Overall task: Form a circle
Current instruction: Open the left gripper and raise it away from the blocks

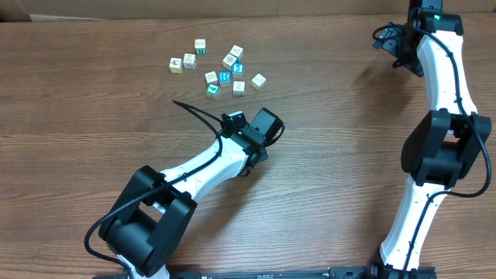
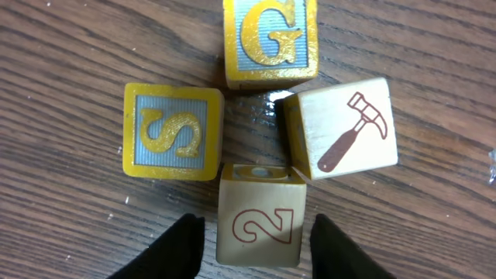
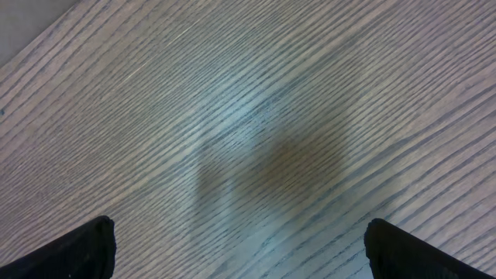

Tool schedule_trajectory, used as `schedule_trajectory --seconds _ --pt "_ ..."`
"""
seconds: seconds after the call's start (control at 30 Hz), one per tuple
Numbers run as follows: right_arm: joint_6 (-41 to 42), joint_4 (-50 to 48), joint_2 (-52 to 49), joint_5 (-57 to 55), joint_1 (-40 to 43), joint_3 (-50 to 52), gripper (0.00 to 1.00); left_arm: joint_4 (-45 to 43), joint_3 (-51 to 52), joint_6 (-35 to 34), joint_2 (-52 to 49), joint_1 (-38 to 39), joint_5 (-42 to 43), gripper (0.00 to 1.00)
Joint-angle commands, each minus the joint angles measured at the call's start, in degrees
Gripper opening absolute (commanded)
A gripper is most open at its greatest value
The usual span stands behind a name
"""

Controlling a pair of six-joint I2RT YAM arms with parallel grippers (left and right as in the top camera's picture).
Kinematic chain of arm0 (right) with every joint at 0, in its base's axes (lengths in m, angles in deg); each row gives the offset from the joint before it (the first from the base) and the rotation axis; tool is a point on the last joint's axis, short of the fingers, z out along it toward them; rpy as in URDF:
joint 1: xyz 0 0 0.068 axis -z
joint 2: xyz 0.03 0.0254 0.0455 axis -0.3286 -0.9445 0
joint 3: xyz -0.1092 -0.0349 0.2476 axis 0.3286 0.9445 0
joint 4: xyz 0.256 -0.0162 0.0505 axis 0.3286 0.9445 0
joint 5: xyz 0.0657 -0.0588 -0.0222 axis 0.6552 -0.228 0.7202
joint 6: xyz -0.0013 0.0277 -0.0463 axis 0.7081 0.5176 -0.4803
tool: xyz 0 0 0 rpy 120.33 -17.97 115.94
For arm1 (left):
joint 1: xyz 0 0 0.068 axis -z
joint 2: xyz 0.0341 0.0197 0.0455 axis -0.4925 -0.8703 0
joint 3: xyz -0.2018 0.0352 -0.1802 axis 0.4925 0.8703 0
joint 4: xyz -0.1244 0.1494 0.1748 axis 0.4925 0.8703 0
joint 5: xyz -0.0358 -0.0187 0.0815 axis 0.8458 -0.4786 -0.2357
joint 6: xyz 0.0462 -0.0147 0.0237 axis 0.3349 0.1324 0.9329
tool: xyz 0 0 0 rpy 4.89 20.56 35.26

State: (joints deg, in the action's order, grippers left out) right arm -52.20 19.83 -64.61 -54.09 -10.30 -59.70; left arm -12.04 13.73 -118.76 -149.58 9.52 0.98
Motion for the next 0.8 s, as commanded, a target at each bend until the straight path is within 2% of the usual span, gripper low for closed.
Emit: schedule_trajectory --seconds 0.0,0.23,0.43,0.63,0.77 --pt "0.0 -0.13 1.42 -0.44 -0.13 -0.72 1.0 -0.17 -0.9 0.31 -1.01 0.39 -0.87 0.45" --pt "0.02 -0.13 1.42 -0.44 -0.13 -0.72 1.0 2.1 -4.9 4.11 0.52 0.17 -0.26 0.51" --pt "0.0 -0.13 1.42 -0.44 -0.13 -0.72 1.0 10.34 -17.03 8.76 2.34 -1.81 -0.33 0.52" --pt "0.0 -0.13 1.42 -0.44 -0.13 -0.72 1.0 18.99 -27.12 11.65 2.36 -7.72 -0.07 0.54" --pt "0.0 -0.13 1.42 -0.44 -0.13 -0.72 1.0 21.2 -28.35 13.94 2.36 -12.85 1.99 0.59"
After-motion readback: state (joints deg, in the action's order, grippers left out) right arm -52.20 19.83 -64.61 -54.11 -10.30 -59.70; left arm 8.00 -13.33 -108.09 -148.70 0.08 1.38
